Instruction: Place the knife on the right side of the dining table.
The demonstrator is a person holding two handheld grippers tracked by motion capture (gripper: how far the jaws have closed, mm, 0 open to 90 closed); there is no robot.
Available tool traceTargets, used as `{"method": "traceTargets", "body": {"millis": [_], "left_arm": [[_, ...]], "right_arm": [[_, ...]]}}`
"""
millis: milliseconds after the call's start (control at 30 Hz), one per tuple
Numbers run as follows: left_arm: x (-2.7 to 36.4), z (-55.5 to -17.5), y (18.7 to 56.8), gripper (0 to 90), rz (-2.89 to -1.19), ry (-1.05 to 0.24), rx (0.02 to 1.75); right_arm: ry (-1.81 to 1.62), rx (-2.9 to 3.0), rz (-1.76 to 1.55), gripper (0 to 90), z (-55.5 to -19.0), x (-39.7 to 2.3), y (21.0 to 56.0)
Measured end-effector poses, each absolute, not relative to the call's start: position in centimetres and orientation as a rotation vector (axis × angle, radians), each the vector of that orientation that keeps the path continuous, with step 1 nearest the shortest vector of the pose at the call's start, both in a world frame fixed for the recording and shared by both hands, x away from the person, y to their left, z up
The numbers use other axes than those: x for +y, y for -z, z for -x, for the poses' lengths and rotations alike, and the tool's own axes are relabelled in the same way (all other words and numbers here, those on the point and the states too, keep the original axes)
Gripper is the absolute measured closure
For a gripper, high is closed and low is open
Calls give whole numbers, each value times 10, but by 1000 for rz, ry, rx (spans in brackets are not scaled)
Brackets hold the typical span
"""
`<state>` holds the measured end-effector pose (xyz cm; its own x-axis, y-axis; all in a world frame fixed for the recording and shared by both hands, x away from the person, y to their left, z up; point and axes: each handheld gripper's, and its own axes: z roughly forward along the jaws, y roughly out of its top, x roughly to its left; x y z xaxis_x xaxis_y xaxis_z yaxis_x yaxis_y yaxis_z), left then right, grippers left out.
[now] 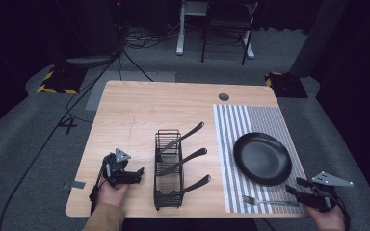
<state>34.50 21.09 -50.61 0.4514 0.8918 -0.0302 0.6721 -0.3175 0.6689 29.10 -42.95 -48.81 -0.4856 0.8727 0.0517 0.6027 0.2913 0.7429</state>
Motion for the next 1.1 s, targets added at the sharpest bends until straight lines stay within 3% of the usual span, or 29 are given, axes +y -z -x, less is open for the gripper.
{"method": "traceTargets", "body": {"millis": [533,1100], "left_arm": [[209,-344,506,66,-2093,-462,1289],[209,-347,505,76,-2098,-462,1278]], "right_arm": [[-1132,2287,-1076,475,-296,-370,404],[-1196,2199,-1038,489,-307,-345,374]]}}
